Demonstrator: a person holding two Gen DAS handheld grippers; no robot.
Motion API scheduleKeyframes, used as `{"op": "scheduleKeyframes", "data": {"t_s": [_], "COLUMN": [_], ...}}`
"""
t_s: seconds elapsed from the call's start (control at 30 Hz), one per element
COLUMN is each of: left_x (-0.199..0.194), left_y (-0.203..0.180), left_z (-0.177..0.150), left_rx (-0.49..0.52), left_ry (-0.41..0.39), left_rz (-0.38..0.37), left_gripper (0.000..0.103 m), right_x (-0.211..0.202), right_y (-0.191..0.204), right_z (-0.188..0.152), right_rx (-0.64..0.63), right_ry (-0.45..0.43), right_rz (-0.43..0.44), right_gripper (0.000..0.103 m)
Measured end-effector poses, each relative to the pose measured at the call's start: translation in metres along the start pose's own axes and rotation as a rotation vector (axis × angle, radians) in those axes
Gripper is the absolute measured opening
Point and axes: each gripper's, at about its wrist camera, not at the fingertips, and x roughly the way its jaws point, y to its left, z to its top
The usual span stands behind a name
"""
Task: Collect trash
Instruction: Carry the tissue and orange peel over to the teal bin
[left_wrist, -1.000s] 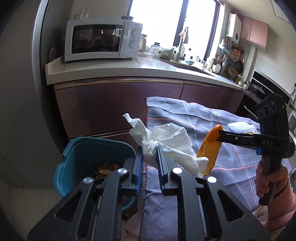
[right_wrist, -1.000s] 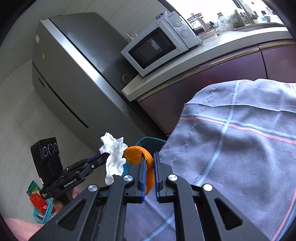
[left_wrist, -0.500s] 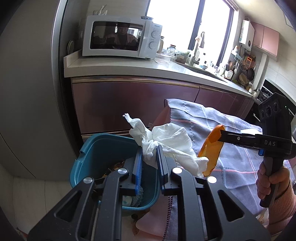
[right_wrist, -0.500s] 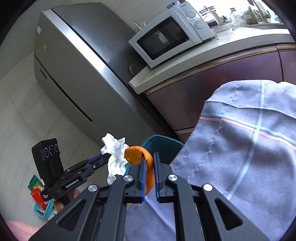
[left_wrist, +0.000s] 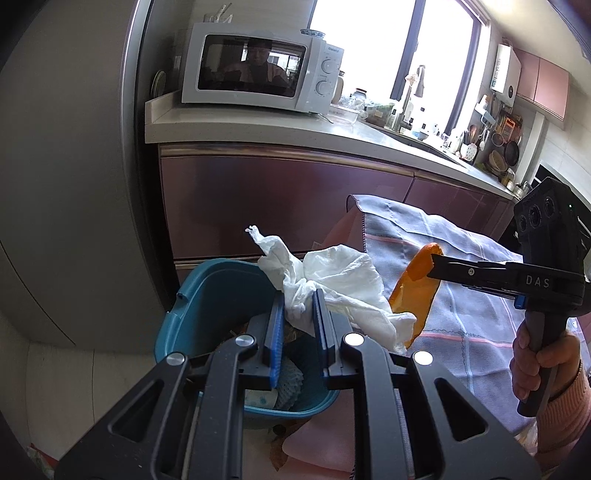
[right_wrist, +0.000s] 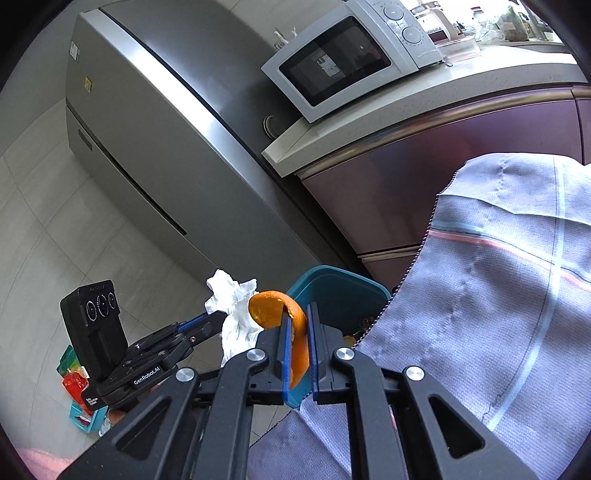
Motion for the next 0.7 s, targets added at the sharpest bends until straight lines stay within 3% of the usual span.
{"op": "scheduleKeyframes", "data": {"t_s": [0.7], "left_x": [0.021], "left_y": [0.023], "left_z": [-0.009], "left_rx": [-0.035], "left_ry": [0.042], "left_rz": [0.046], "left_gripper": [0.016], "right_x": [0.035], "right_y": [0.003], "right_z": [0.0], "right_rx": [0.004], "right_ry": [0.07], "right_rz": [-0.017], "right_gripper": [0.007]}}
